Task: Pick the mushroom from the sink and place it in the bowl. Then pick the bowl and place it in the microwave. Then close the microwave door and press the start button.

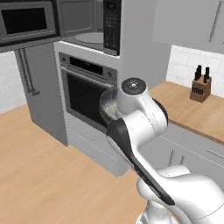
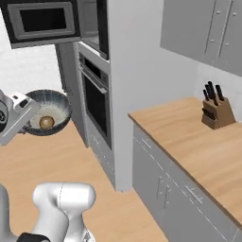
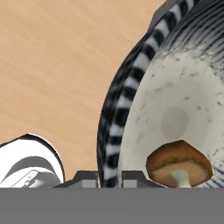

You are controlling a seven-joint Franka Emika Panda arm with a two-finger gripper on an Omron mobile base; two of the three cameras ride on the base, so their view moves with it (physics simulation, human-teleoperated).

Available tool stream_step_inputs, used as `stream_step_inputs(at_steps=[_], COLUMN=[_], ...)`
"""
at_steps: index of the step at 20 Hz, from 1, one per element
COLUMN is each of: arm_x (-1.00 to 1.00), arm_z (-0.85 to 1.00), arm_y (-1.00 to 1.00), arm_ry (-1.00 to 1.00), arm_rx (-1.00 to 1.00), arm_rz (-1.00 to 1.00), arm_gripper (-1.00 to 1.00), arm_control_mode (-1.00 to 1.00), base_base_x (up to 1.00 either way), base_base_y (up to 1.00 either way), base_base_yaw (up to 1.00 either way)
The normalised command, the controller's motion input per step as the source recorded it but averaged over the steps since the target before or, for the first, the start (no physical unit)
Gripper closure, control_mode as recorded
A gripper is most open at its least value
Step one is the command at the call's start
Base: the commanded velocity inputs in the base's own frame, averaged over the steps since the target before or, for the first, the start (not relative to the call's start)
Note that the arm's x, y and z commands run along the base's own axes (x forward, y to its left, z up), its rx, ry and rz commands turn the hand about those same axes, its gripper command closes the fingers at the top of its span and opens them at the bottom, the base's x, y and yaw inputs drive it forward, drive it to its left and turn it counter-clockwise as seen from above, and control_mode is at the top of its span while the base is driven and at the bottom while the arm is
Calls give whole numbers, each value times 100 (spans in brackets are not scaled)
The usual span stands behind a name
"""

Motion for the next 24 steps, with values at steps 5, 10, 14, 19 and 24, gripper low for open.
stream_step_inputs(at_steps=[5, 10, 14, 19, 24], arm_x=[0, 0, 0, 0, 0], arm_z=[0, 0, 0, 0, 0], arm_y=[0, 0, 0, 0, 0], arm_ry=[0, 0, 0, 0, 0], arm_rx=[0, 0, 0, 0, 0], arm_rz=[0, 0, 0, 0, 0], arm_gripper=[100, 100, 100, 100, 100], arm_control_mode=[100, 100, 100, 100, 100], base_base_x=[100, 100, 97, 92, 60], base_base_y=[61, 87, 73, 67, 50], base_base_yaw=[-36, -29, -31, -43, -47])
